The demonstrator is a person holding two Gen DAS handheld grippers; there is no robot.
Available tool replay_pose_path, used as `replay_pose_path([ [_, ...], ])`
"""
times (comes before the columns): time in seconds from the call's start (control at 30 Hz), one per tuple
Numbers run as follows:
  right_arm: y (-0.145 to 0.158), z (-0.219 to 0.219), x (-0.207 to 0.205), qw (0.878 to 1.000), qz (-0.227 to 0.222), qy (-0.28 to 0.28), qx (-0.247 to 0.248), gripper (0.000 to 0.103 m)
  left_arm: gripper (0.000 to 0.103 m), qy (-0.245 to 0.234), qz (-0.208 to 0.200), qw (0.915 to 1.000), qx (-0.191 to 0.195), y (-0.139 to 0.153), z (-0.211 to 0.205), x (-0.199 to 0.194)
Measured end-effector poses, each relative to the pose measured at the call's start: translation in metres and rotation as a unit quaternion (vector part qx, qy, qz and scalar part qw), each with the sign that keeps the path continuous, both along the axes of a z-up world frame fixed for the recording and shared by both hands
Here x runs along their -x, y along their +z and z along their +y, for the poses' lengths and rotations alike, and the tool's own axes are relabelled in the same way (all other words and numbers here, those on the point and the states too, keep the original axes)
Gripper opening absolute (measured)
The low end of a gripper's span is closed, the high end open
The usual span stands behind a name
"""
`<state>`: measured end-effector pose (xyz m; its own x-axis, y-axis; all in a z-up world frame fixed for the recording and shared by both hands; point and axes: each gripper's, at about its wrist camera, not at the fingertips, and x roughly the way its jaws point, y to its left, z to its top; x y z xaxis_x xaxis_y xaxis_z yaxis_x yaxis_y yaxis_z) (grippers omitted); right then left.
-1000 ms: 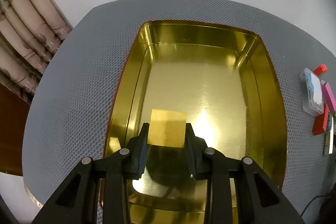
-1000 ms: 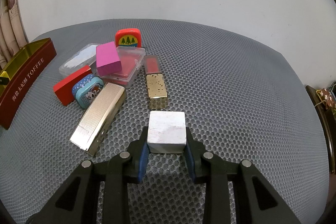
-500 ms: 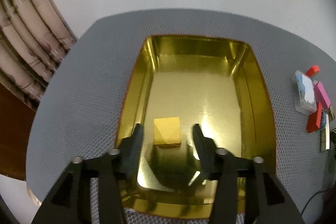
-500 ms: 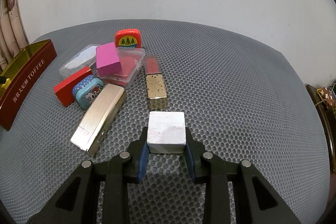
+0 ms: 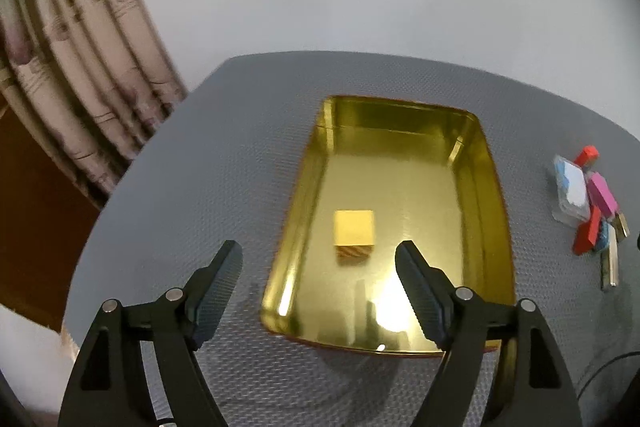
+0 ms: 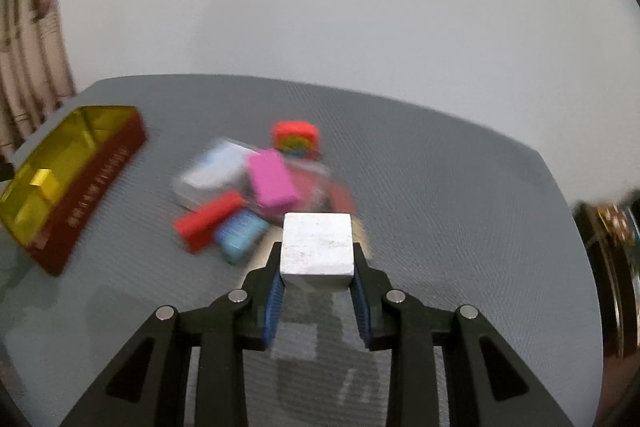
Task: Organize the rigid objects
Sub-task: 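Carry the white cube into the gold tin and open the right tool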
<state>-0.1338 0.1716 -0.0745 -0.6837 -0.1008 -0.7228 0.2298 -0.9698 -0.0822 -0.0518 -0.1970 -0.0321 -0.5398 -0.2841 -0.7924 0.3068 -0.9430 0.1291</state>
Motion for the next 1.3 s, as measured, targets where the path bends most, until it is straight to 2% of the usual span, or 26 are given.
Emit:
replay_pose_path([
  [0.17,0.017,-0.058,-0.003,0.998,0.002,0.068,0.009,0.030,0.079,0.036,0.015,0.9992,-0.003,0.009,-0.021,-0.012],
  [0.37,0.026,-0.126,-0.006,0.989,-0.018,0.141,0.025,0.030,0.080,0.100,0.011,0.9949,-0.008,0.005,-0.055,-0.012],
  [0.53,0.046,-0.177,-0.020,0.980,-0.025,0.195,0.026,0.030,0.080,0.153,0.005,0.9880,-0.019,-0.002,-0.083,-0.016],
  [0.67,0.041,-0.216,-0.017,0.973,-0.038,0.228,0.024,0.030,0.080,0.197,0.002,0.9801,-0.029,-0.005,-0.108,-0.023],
  [0.83,0.024,-0.251,-0.011,0.967,-0.065,0.245,0.009,0.030,0.080,0.221,0.005,0.9744,-0.041,-0.007,-0.124,-0.028],
  [1.03,0.003,-0.262,-0.001,0.965,-0.093,0.245,-0.009,0.030,0.080,0.238,-0.003,0.9696,-0.056,-0.012,-0.136,-0.030],
  [1.3,-0.016,-0.264,0.011,0.964,-0.122,0.234,-0.020,0.030,0.080,0.233,-0.004,0.9708,-0.056,-0.013,-0.132,-0.028],
])
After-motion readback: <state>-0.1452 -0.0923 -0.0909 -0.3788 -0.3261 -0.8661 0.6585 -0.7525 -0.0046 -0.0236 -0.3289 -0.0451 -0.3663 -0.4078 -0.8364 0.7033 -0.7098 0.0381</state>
